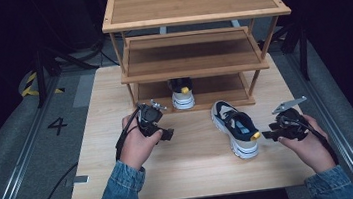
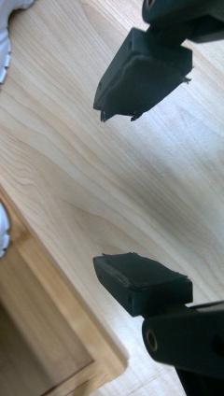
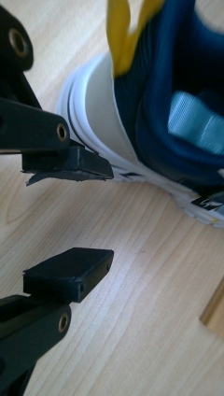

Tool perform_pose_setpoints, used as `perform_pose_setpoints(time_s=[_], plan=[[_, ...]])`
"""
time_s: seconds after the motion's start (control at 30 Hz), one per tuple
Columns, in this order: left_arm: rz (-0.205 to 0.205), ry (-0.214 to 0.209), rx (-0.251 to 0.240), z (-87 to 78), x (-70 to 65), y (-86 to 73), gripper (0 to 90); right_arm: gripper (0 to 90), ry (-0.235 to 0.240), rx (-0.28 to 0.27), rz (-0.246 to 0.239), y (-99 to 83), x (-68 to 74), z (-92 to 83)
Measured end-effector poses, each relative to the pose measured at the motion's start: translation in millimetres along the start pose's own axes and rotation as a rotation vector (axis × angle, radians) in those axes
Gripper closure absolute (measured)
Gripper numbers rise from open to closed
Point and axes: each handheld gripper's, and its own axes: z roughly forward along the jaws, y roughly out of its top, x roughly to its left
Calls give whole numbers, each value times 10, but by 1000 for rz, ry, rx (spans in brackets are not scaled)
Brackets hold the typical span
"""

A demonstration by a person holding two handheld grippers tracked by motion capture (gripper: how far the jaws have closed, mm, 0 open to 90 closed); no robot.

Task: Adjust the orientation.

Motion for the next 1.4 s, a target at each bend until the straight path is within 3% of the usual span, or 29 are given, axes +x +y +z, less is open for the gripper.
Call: perform_pose_setpoints(time_s=[0.23,0.37,0.77,0.9,0.97,1.13,1.4], plan=[[-7,-13,21,20,-21,-21,200,563,36,21,-12,35,68,148],[-23,-21,26,19,-24,-23,199,576,24,33,-27,42,114,163],[-23,-27,30,22,-30,-25,198,563,53,45,-88,111,340,195],[-20,-21,27,26,-16,-27,198,485,76,97,-86,122,315,136],[-33,-18,40,29,-4,-30,200,473,53,110,-130,133,331,45],[-25,-20,40,41,-1,-28,199,420,78,78,-229,194,474,-163],[-41,-20,57,39,3,-87,198,419,84,44,-296,304,653,-217]])
